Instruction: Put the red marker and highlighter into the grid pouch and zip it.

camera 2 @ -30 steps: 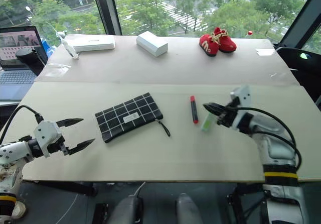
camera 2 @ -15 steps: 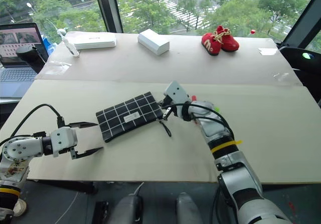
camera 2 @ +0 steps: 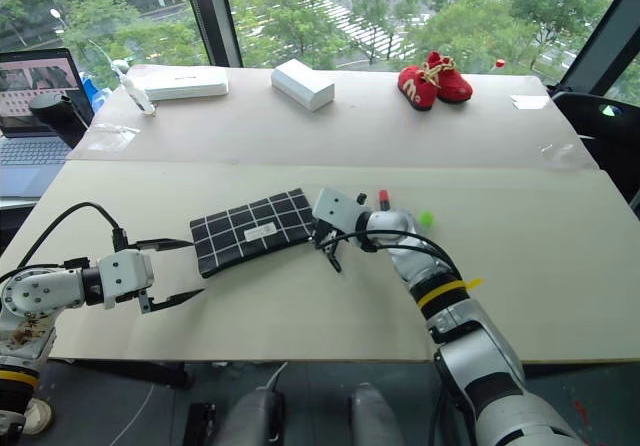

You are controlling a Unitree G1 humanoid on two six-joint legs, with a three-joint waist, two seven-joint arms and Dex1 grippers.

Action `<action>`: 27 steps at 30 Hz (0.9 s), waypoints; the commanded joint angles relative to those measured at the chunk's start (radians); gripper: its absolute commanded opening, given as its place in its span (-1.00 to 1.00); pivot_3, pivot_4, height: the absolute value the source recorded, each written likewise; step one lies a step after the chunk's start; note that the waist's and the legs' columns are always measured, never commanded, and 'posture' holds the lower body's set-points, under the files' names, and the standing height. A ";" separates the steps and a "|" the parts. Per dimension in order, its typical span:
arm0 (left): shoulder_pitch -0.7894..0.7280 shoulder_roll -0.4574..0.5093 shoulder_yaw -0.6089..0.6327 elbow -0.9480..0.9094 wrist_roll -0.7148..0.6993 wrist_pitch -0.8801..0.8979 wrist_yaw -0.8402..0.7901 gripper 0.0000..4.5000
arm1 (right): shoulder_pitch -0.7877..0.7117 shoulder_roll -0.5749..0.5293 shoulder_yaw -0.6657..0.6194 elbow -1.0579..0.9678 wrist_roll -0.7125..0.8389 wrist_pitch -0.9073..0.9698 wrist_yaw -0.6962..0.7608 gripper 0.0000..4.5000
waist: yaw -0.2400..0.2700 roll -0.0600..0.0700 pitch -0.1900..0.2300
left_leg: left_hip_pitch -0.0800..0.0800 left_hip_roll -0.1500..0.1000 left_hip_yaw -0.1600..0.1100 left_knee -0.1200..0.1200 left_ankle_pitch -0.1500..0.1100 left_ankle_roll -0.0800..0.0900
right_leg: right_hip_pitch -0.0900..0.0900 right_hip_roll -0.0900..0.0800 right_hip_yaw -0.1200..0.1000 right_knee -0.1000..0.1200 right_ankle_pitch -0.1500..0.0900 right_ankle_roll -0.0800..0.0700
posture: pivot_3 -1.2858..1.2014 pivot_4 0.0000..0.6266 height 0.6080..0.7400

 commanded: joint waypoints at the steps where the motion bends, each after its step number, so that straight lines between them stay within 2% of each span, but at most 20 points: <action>1: -0.036 0.010 -0.024 0.075 0.064 -0.133 0.031 1.00 | -0.017 0.006 0.000 0.025 -0.022 -0.032 -0.001 -0.99 | 0.000 0.000 0.000 | 0.000 0.000 0.000 0.000 0.000 0.000 | 0.000 0.000 0.000 0.000 0.000 0.000 | 0.03 -0.52 0.84; 9: -0.170 -0.056 -0.131 0.275 0.172 -0.407 0.101 1.00 | -0.036 0.011 -0.019 0.060 -0.032 -0.053 -0.009 -0.99 | 0.009 0.000 0.000 | 0.004 0.000 0.000 0.002 0.000 0.000 | 0.004 0.000 -0.001 0.001 0.000 -0.001 | 0.03 -0.52 0.84; 15: -0.249 -0.089 -0.185 0.390 0.260 -0.520 0.181 1.00 | -0.034 0.013 -0.026 0.063 -0.033 -0.053 -0.017 -0.99 | 0.012 0.000 0.000 | 0.005 -0.001 0.000 0.004 0.000 0.000 | 0.005 0.000 0.000 0.004 0.000 -0.001 | 0.03 -0.52 0.84; 25: -0.316 -0.065 -0.238 0.549 0.356 -0.618 0.326 1.00 | -0.029 0.006 -0.037 0.059 -0.031 -0.048 -0.019 -0.99 | 0.010 0.001 0.000 | 0.006 -0.001 0.000 0.007 0.000 0.000 | 0.005 0.000 0.000 0.007 0.000 -0.001 | 0.03 -0.52 0.84; 27: -0.325 -0.071 -0.254 0.569 0.347 -0.626 0.322 0.78 | -0.031 0.005 -0.039 0.066 -0.031 -0.050 -0.019 -1.00 | 0.010 0.001 0.000 | 0.006 0.000 0.000 0.007 0.000 0.000 | 0.006 0.000 -0.001 0.007 0.000 -0.001 | 0.03 -0.52 0.84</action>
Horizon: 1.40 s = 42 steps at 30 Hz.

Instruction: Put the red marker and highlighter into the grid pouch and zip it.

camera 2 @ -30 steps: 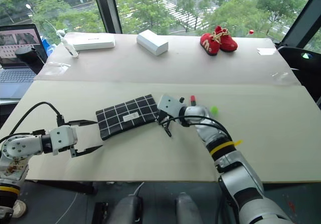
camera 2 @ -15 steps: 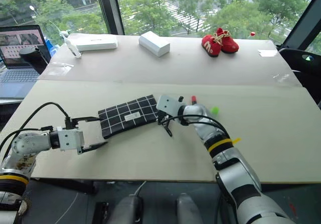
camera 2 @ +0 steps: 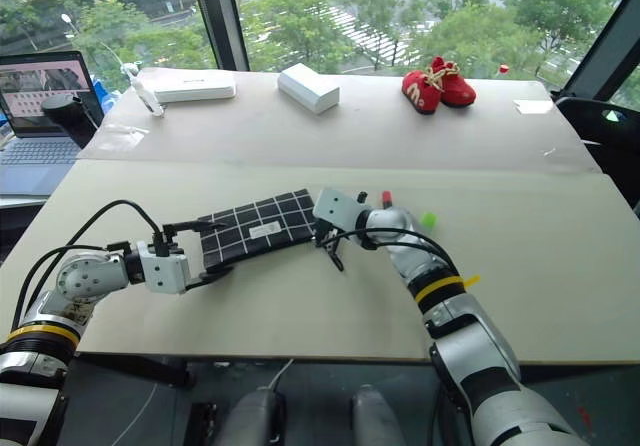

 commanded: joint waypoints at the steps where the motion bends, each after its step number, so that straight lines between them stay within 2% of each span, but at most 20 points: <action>1: -0.007 0.004 -0.047 0.074 0.045 -0.006 0.000 0.69 | -0.012 -0.007 -0.022 0.002 -0.001 -0.013 -0.004 -1.00 | 0.000 0.000 0.000 | 0.000 0.000 0.000 0.000 0.000 0.000 | 0.000 0.000 0.000 0.000 0.000 0.000 | 0.03 -0.52 0.84; 9: -0.024 -0.019 -0.074 0.135 -0.013 -0.037 -0.020 -0.71 | -0.018 -0.016 -0.034 0.015 -0.001 -0.019 -0.003 -1.00 | 0.000 0.002 -0.001 | 0.000 0.000 0.000 0.001 0.000 0.000 | 0.000 0.000 0.000 0.000 0.000 0.000 | 0.03 -0.52 0.84; 11: -0.024 -0.026 -0.072 0.144 -0.037 -0.033 -0.034 -0.98 | -0.018 -0.020 -0.037 0.017 0.000 -0.021 -0.001 -1.00 | -0.001 0.004 -0.002 | 0.000 0.000 0.000 0.001 0.000 0.000 | 0.000 0.000 0.000 0.000 0.000 0.000 | 0.03 -0.52 0.84; 16: -0.012 -0.052 -0.044 0.118 -0.160 0.083 -0.119 -0.98 | -0.028 -0.014 -0.093 0.022 0.048 -0.001 -0.024 -1.00 | -0.001 0.005 -0.003 | 0.000 0.000 0.000 0.001 0.000 0.000 | 0.000 0.000 0.000 0.000 0.000 0.000 | 0.03 -0.52 0.84; 17: -0.009 -0.059 -0.034 0.104 -0.187 0.115 -0.136 -1.00 | -0.032 -0.006 -0.120 0.024 0.077 0.012 -0.019 -0.79 | -0.001 0.005 -0.003 | 0.000 0.000 0.000 0.001 0.000 0.000 | 0.000 0.000 0.000 0.000 0.000 0.000 | 0.03 -0.52 0.84; 19: 0.001 -0.069 -0.016 0.071 -0.233 0.177 -0.166 -1.00 | -0.036 0.011 -0.186 0.005 0.161 0.061 0.013 -0.64 | -0.002 0.005 -0.003 | 0.000 0.000 0.000 0.001 0.000 0.000 | 0.000 0.000 0.000 0.000 0.000 0.000 | 0.03 -0.52 0.84; 21: 0.015 -0.076 0.005 0.015 -0.275 0.246 -0.181 -1.00 | -0.044 0.009 -0.285 -0.065 0.297 0.162 0.071 -0.34 | -0.002 0.005 -0.002 | -0.001 0.000 0.000 0.001 0.000 0.000 | 0.000 0.000 0.000 0.000 0.000 0.000 | 0.03 -0.52 0.84; 25: 0.046 -0.100 0.044 -0.115 -0.325 0.389 -0.161 -1.00 | -0.055 -0.048 -0.418 -0.191 0.465 0.382 0.107 0.25 | -0.001 0.006 -0.002 | -0.004 0.000 -0.001 0.001 0.000 0.000 | -0.002 0.000 0.000 0.000 0.000 0.000 | 0.03 -0.52 0.84; 28: 0.063 -0.119 0.062 -0.206 -0.336 0.483 -0.131 -1.00 | -0.005 -0.107 -0.415 -0.304 0.477 0.452 0.116 0.25 | 0.003 0.006 -0.002 | -0.007 0.000 -0.003 0.002 0.000 0.000 | -0.002 0.000 -0.003 -0.001 0.000 0.000 | 0.03 -0.52 0.84; 34: 0.079 -0.144 0.069 -0.286 -0.310 0.573 -0.097 -1.00 | 0.125 -0.117 -0.321 -0.480 0.436 0.537 0.072 0.25 | -0.009 0.006 -0.002 | -0.007 0.000 -0.004 0.002 0.000 0.000 | -0.003 0.000 -0.003 -0.002 0.000 0.000 | 0.03 -0.52 0.84; 38: 0.064 -0.158 0.076 -0.294 -0.298 0.617 -0.064 -1.00 | 0.177 -0.071 -0.295 -0.551 0.437 0.619 -0.009 0.25 | -0.011 0.006 -0.002 | -0.008 0.000 -0.003 0.002 0.000 0.000 | -0.005 0.001 -0.002 -0.001 0.000 0.000 | 0.03 -0.52 0.84; 42: 0.057 -0.164 0.078 -0.292 -0.293 0.627 -0.050 -1.00 | 0.187 -0.029 -0.288 -0.540 0.416 0.642 -0.088 0.25 | -0.006 0.005 -0.002 | -0.009 0.000 -0.003 0.002 0.000 0.000 | -0.006 0.000 -0.003 -0.001 0.000 0.000 | 0.03 -0.52 0.84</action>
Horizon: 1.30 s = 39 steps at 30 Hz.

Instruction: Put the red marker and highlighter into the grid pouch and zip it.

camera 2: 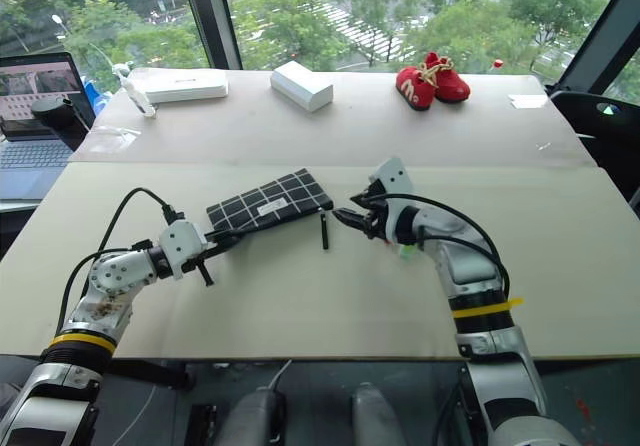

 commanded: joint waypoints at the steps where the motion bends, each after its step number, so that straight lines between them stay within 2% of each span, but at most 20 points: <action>1: -0.013 -0.002 0.026 -0.024 0.007 0.006 0.021 -1.00 | 0.002 0.027 -0.004 -0.019 -0.016 0.015 -0.077 0.25 | 0.002 0.000 0.000 | 0.000 0.000 0.000 0.000 0.000 0.000 | 0.000 0.000 0.000 0.000 0.000 0.000 | 0.03 -0.52 0.84; 14: -0.013 -0.042 0.045 -0.110 -0.027 0.114 0.046 -1.00 | -0.013 0.114 0.019 0.110 -0.060 -0.007 -0.193 0.25 | 0.003 0.000 0.000 | 0.000 0.000 0.000 0.000 0.000 0.000 | 0.000 0.000 0.000 0.000 0.000 0.000 | 0.03 -0.52 0.84; 24: -0.018 -0.056 0.054 -0.263 -0.053 0.306 0.054 -1.00 | -0.051 0.147 0.024 0.188 -0.075 -0.062 -0.213 0.25 | 0.000 0.000 0.000 | 0.000 0.000 0.000 0.000 0.000 0.000 | 0.000 0.000 0.000 0.000 0.000 0.000 | 0.03 -0.52 0.84; 33: 0.000 -0.062 0.045 -0.315 -0.043 0.356 0.055 -1.00 | -0.088 0.173 0.019 0.237 -0.078 -0.096 -0.223 0.25 | 0.000 0.000 0.000 | 0.000 0.000 0.000 0.000 0.000 0.000 | 0.000 0.000 0.000 0.000 0.000 0.000 | 0.03 -0.52 0.84; 34: 0.001 -0.062 0.044 -0.317 -0.042 0.359 0.055 -1.00 | -0.089 0.173 0.021 0.240 -0.080 -0.101 -0.225 0.01 | 0.000 0.000 0.000 | 0.000 0.000 0.000 0.000 0.000 0.000 | 0.000 0.000 0.000 0.000 0.000 0.000 | 0.03 -0.52 0.84; 36: 0.003 -0.062 0.045 -0.320 -0.040 0.361 0.055 -1.00 | -0.090 0.176 0.022 0.243 -0.081 -0.107 -0.225 -0.17 | 0.000 0.000 0.000 | 0.000 0.000 0.000 0.000 0.000 0.000 | 0.000 0.000 0.000 0.000 0.000 0.000 | 0.03 -0.52 0.84; 39: 0.007 -0.062 0.047 -0.325 -0.039 0.365 0.056 -1.00 | -0.089 0.174 0.033 0.238 -0.084 -0.121 -0.205 -0.66 | 0.000 0.000 0.000 | 0.000 0.000 0.000 0.000 0.000 0.000 | 0.000 0.000 0.000 0.000 0.000 0.000 | 0.03 -0.52 0.84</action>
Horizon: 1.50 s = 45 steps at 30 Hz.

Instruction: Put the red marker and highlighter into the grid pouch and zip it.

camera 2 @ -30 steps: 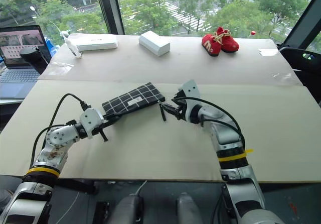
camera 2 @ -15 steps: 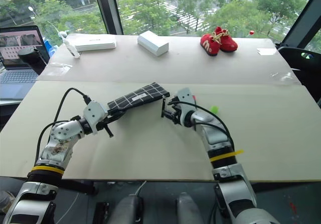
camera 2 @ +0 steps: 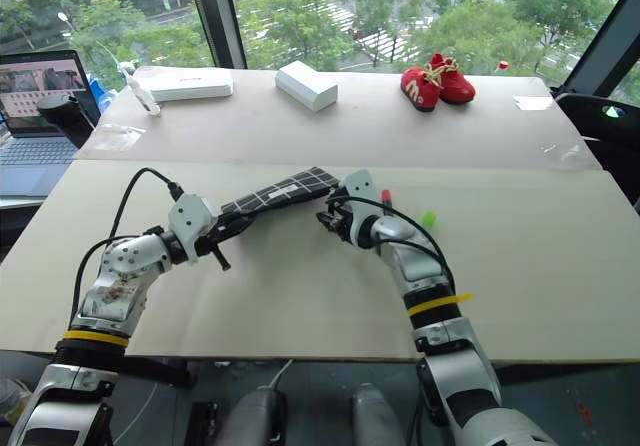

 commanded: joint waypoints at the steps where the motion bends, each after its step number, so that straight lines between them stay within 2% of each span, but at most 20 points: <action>1: 0.004 0.000 0.011 -0.043 0.000 0.003 0.008 -1.00 | -0.024 -0.002 0.003 -0.026 -0.004 -0.044 0.026 -0.84 | 0.000 0.000 0.000 | 0.000 0.000 0.000 0.000 0.000 0.000 | 0.000 0.000 0.000 0.000 0.000 0.000 | 0.03 -0.52 0.84; 2: 0.005 0.000 0.011 -0.045 0.000 0.004 0.009 -1.00 | -0.024 -0.004 0.007 -0.028 -0.005 -0.047 0.034 -0.98 | 0.000 0.000 0.000 | 0.000 0.000 0.000 0.000 0.000 0.000 | 0.000 0.000 0.000 0.000 0.000 0.000 | 0.03 -0.52 0.84; 13: -0.004 -0.006 0.009 -0.058 0.005 0.023 0.016 -1.00 | -0.025 0.067 0.171 -0.140 -0.011 -0.028 0.173 -0.98 | 0.000 0.000 0.000 | 0.000 0.000 0.000 0.000 0.000 0.000 | 0.000 0.000 0.000 0.000 0.000 0.000 | 0.03 -0.52 0.84; 21: -0.018 -0.010 0.008 -0.055 0.005 0.028 0.013 -1.00 | -0.026 0.105 0.234 -0.209 0.002 -0.005 0.263 -0.98 | 0.003 0.000 0.000 | 0.000 0.000 0.000 0.000 0.000 0.000 | 0.000 0.000 -0.001 0.000 0.000 0.000 | 0.03 -0.52 0.84; 25: -0.022 -0.012 0.007 -0.052 0.005 0.028 0.013 -1.00 | -0.024 0.109 0.231 -0.176 -0.030 -0.019 0.229 -0.98 | 0.002 0.000 0.000 | 0.000 0.000 0.000 0.000 0.000 0.000 | 0.000 0.000 -0.001 0.000 0.000 0.000 | 0.03 -0.52 0.84; 26: -0.022 -0.012 0.007 -0.053 0.005 0.029 0.013 -1.00 | -0.027 0.110 0.218 -0.159 -0.038 -0.021 0.205 -0.98 | 0.002 0.000 0.000 | 0.000 0.000 0.000 0.000 0.000 0.000 | 0.000 0.000 -0.001 0.000 0.000 0.000 | 0.03 -0.52 0.84; 27: -0.023 -0.013 0.007 -0.055 0.005 0.030 0.013 -1.00 | -0.029 0.106 0.203 -0.150 -0.035 -0.015 0.197 -0.78 | 0.002 0.000 0.000 | 0.000 0.000 0.000 0.000 0.000 0.000 | 0.000 0.000 -0.001 0.000 0.000 0.000 | 0.03 -0.52 0.84; 29: -0.020 -0.014 0.007 -0.064 0.002 0.033 0.012 -1.00 | -0.025 0.065 0.181 -0.164 -0.036 0.016 0.194 -0.55 | 0.001 0.000 0.000 | 0.000 0.000 0.000 0.000 0.000 0.000 | 0.000 0.000 -0.001 0.000 0.000 0.000 | 0.03 -0.52 0.84; 32: -0.017 -0.015 0.008 -0.072 0.000 0.036 0.011 -1.00 | 0.004 -0.035 0.136 -0.269 0.039 0.149 0.266 -0.10 | 0.007 0.000 0.000 | -0.001 0.000 -0.001 0.000 0.000 0.000 | 0.000 0.000 -0.001 0.000 0.000 0.000 | 0.03 -0.52 0.84; 38: -0.011 -0.023 0.010 -0.085 -0.002 0.043 0.015 -1.00 | 0.157 -0.313 -0.069 -0.582 0.218 0.312 0.385 -0.10 | 0.014 -0.001 0.000 | -0.003 -0.001 -0.002 0.000 0.000 0.000 | 0.000 -0.001 -0.002 -0.003 0.000 0.000 | 0.03 -0.52 0.84; 42: -0.005 -0.030 0.009 -0.096 -0.002 0.047 0.017 -1.00 | 0.217 -0.378 -0.215 -0.601 0.203 0.364 0.252 -0.10 | 0.003 -0.001 0.001 | -0.003 0.000 -0.002 0.000 0.000 0.000 | 0.000 0.000 -0.001 -0.004 0.000 0.000 | 0.03 -0.52 0.84; 45: -0.004 -0.043 0.006 -0.090 -0.003 0.044 0.016 -1.00 | 0.238 -0.369 -0.329 -0.567 0.120 0.409 0.037 -0.10 | 0.001 -0.001 0.001 | -0.002 0.000 -0.001 0.000 0.000 0.000 | 0.000 0.000 -0.001 -0.004 0.000 0.000 | 0.03 -0.52 0.84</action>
